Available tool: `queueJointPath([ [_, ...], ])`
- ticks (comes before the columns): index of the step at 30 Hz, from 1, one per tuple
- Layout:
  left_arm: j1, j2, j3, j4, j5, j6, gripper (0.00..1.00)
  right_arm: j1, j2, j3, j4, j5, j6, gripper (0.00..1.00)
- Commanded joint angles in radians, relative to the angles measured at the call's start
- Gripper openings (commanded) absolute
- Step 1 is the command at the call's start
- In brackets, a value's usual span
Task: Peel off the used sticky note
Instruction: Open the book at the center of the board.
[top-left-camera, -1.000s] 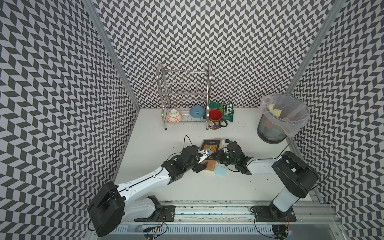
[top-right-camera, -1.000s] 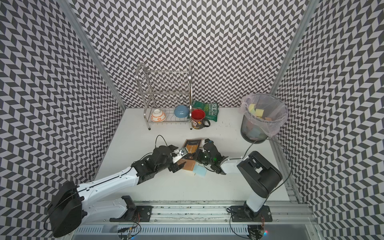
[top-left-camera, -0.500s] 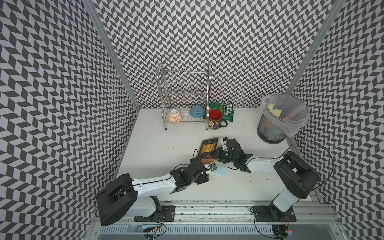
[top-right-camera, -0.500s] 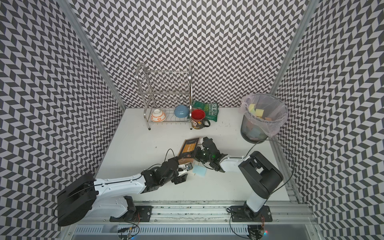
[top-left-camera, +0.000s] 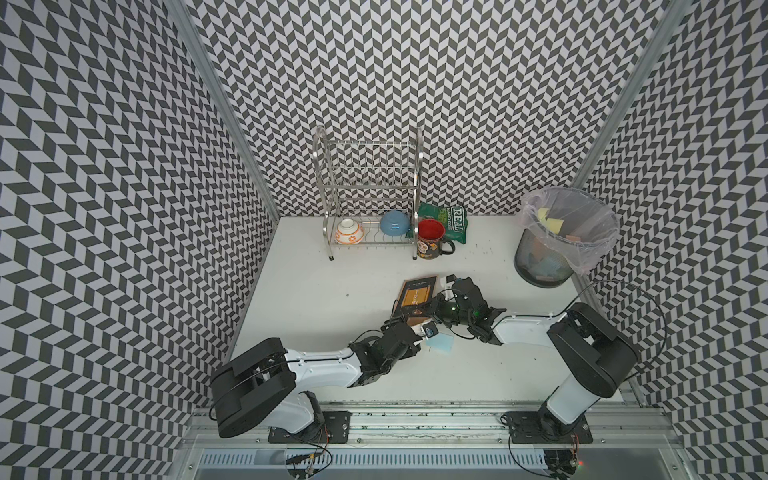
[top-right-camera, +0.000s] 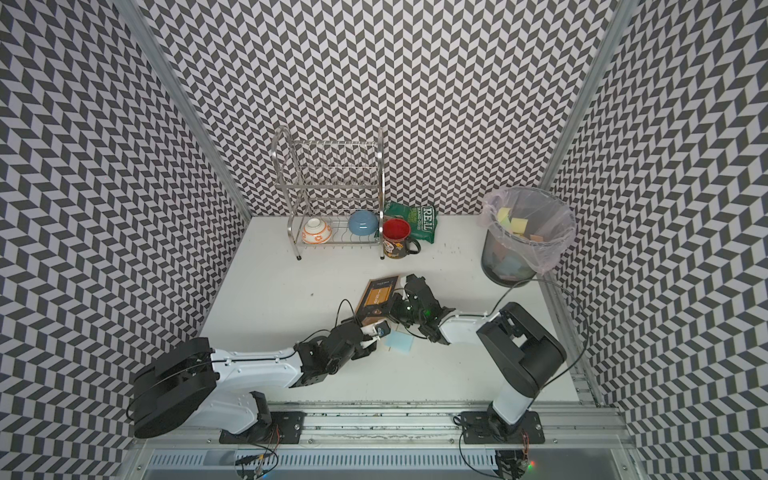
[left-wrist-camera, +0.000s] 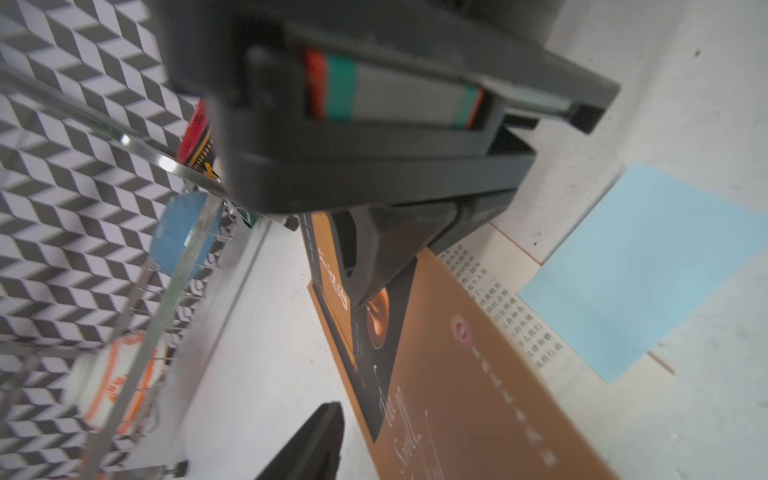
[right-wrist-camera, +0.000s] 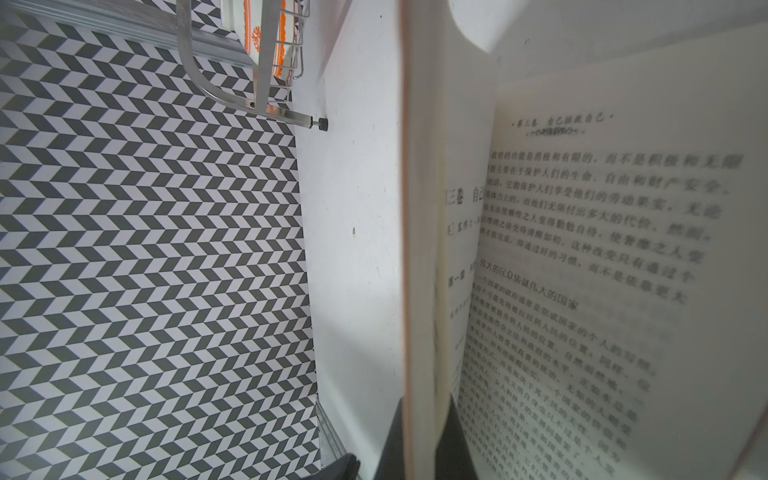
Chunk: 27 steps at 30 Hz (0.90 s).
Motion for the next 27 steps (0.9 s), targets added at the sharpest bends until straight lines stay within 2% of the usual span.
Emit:
queueJointPath([
  [1, -0.003, -0.031, -0.011, 0.038, -0.025, -0.005, 0.41, -0.001, -0.033, 0.001, 0.059, -0.01, -0.005, 0.05],
  [3, -0.003, -0.04, -0.008, 0.027, -0.024, -0.008, 0.23, -0.003, -0.037, 0.004, 0.043, -0.002, -0.017, 0.06],
  [5, -0.002, -0.042, -0.003, 0.011, -0.021, -0.014, 0.04, -0.004, -0.046, 0.012, 0.006, 0.019, -0.045, 0.15],
  [6, -0.002, -0.042, 0.001, 0.001, -0.018, -0.021, 0.0, -0.007, -0.052, 0.02, -0.029, 0.033, -0.068, 0.22],
  [10, 0.002, -0.04, 0.002, -0.025, 0.004, -0.05, 0.0, -0.053, -0.108, 0.031, -0.149, 0.063, -0.163, 0.43],
  [13, 0.012, -0.042, 0.004, -0.036, 0.023, -0.067, 0.0, -0.09, -0.192, 0.003, -0.225, 0.081, -0.227, 0.53],
  [18, 0.046, -0.051, 0.023, -0.07, 0.084, -0.104, 0.0, -0.119, -0.343, -0.099, -0.327, 0.093, -0.298, 0.55],
  [23, 0.077, -0.062, 0.034, -0.1, 0.147, -0.136, 0.0, -0.117, -0.463, -0.275, -0.277, 0.013, -0.256, 0.55],
  [27, 0.092, -0.075, 0.039, -0.118, 0.183, -0.148, 0.0, -0.097, -0.514, -0.384, -0.226, 0.001, -0.22, 0.55],
])
